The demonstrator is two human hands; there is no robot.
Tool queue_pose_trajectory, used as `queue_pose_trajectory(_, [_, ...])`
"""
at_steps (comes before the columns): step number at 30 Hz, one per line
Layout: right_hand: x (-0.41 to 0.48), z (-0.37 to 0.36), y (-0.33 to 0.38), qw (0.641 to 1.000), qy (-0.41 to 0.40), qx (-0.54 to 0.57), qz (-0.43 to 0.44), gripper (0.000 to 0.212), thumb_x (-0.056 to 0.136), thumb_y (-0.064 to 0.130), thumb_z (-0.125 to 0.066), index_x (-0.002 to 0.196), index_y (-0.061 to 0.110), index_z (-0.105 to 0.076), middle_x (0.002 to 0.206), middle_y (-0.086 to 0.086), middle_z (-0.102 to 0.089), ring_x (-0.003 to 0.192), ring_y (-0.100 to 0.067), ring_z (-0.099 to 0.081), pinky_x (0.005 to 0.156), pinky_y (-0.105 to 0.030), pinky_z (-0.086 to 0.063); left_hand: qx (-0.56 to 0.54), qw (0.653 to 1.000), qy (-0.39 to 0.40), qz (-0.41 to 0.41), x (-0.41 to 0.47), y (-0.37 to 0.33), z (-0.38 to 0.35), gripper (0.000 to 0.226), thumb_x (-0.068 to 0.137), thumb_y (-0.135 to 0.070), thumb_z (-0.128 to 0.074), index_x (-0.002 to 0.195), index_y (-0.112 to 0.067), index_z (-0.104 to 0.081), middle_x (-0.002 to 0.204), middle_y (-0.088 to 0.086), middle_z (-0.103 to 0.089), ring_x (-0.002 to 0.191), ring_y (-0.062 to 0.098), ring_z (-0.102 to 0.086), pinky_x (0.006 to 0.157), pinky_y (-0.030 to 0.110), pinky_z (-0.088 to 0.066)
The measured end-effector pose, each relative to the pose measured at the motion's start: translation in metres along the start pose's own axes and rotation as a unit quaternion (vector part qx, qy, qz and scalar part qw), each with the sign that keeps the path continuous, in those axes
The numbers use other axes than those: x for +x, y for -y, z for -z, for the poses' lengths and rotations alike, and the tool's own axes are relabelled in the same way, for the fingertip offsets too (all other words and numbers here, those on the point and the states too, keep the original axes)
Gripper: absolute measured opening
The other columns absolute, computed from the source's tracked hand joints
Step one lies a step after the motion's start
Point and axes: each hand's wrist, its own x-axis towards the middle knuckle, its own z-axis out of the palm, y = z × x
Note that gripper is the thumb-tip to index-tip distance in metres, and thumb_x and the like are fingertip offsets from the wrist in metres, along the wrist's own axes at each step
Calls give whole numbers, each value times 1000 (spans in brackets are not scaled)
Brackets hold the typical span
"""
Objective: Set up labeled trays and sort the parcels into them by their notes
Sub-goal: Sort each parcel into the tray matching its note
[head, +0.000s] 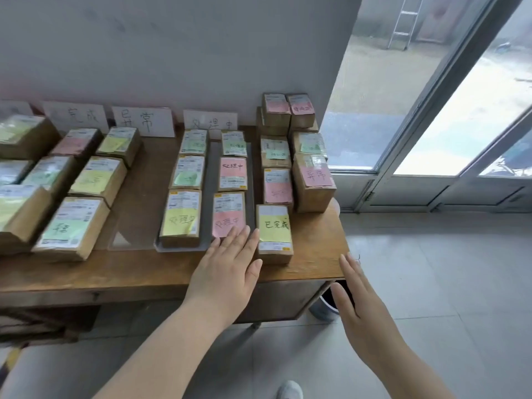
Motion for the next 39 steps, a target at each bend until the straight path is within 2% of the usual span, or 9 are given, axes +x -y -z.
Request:
queue_pose_trajectory(6, [21, 48, -60, 1000, 21, 19, -6, 56, 99, 35, -36, 150, 29, -15, 148, 27, -7, 141, 8, -1, 111, -15, -7, 17, 1000, 19, 4, 29, -73, -38, 79, 77, -54, 17, 151, -29, 4, 160, -11, 2, 142, 2, 15, 111, 24, 15])
queue_pose_trajectory(13, [44, 59, -78, 998, 58, 22, 23, 56, 98, 40, -35, 150, 31, -16, 155, 22, -8, 140, 8, -4, 107, -12, -9, 44, 997, 44, 37, 31, -98, -55, 80, 79, -54, 15, 152, -25, 1, 160, -9, -2, 136, 0, 16, 105, 23, 22])
queue_pose_trajectory(16, [51, 56, -81, 996, 81, 29, 29, 57, 98, 41, -35, 151, 30, -15, 156, 21, -7, 140, 8, -4, 107, -12, -8, 42, 996, 51, 59, 32, -95, -57, 80, 78, -54, 15, 152, -25, 1, 160, -10, -1, 136, -1, 17, 107, 21, 18])
queue_pose_trajectory(21, [67, 48, -78, 994, 103, 27, 26, 58, 99, 40, -35, 151, 29, -14, 156, 19, -7, 141, 7, -4, 108, -11, -7, 44, 993, 66, 88, 41, -82, -56, 74, 73, -54, 21, 142, -28, 17, 159, -12, 7, 134, -2, 21, 109, 22, 17])
queue_pose_trajectory(25, [88, 47, -63, 993, 112, 9, 32, 60, 96, 45, -31, 151, 30, -12, 157, 20, -4, 143, 5, -2, 108, -12, -9, 27, 994, 64, 82, 65, -66, -54, 76, 73, -55, 19, 143, -27, 15, 159, -11, 5, 136, -2, 17, 110, 22, 15])
queue_pose_trajectory(29, [124, 57, -31, 993, 97, -23, 58, 75, 83, 59, -21, 151, 32, -9, 155, 24, 0, 143, 6, 1, 108, -12, -10, -2, 998, 37, 60, 100, -52, -43, 68, 85, -53, 6, 150, -29, 8, 158, -13, 6, 137, -2, 17, 110, 21, 13])
queue_pose_trajectory(33, [160, 62, 1, 996, 58, -33, 67, 65, 93, 52, -27, 152, 33, -8, 156, 22, -1, 143, 4, -1, 112, -18, -12, -9, 999, 15, 29, 134, -28, -30, 63, 86, -56, 8, 144, -32, 15, 153, -16, 12, 137, -2, 20, 111, 21, 13])
queue_pose_trajectory(36, [178, 53, 18, 996, 48, -38, 61, 63, 96, 48, -31, 152, 33, -6, 157, 21, 0, 144, 2, -3, 114, -22, -14, -39, 999, 3, 25, 157, -12, -21, 54, 101, -46, -13, 147, -31, 10, 153, -16, 10, 136, -3, 19, 111, 21, 12])
queue_pose_trajectory(39, [188, 43, 29, 995, 58, -49, 59, 64, 95, 50, -29, 152, 34, -6, 156, 23, 2, 144, 2, -1, 117, -24, -14, -39, 999, -1, 13, 173, -1, -15, 54, 102, -43, -14, 149, -31, 9, 152, -17, 13, 135, -3, 20, 111, 21, 13])
